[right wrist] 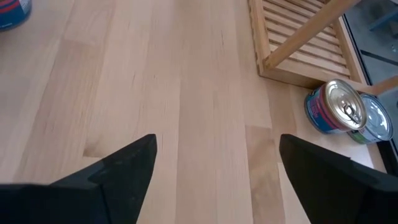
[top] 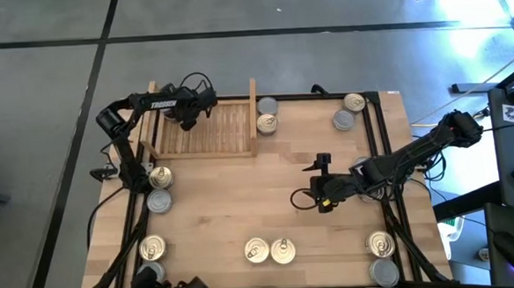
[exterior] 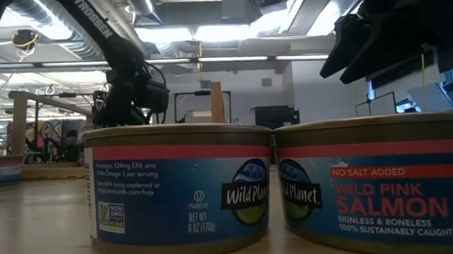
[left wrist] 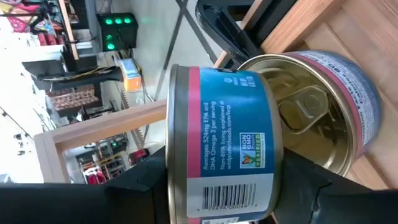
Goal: Stack canned seafood by type on shelf
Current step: Stack the blue tuna can on top of the other blue tuna can on the shelf
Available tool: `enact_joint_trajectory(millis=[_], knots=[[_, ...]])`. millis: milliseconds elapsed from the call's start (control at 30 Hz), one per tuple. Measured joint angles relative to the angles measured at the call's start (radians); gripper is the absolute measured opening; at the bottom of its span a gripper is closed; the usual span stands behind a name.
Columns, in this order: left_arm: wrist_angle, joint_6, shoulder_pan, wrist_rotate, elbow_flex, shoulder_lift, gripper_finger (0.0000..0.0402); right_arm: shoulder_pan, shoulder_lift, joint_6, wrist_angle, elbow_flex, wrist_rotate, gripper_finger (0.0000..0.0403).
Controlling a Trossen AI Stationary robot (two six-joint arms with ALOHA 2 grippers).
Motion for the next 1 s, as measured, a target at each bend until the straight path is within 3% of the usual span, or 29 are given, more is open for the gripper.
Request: enact_joint_trajectory(millis=[600,1000], knots=[[-0.024,-0.019,-0.003,0.042,0.002,-0.004,0.0197,0.000,0.000,-0.001,0.003,0.000,0.000,0.0340],[-0.020,0.004,-0.025,-0.002,-0.001,-0.001,0.0196,0.000,0.000,0.000,0.002,0.000,0.000,0.0340]])
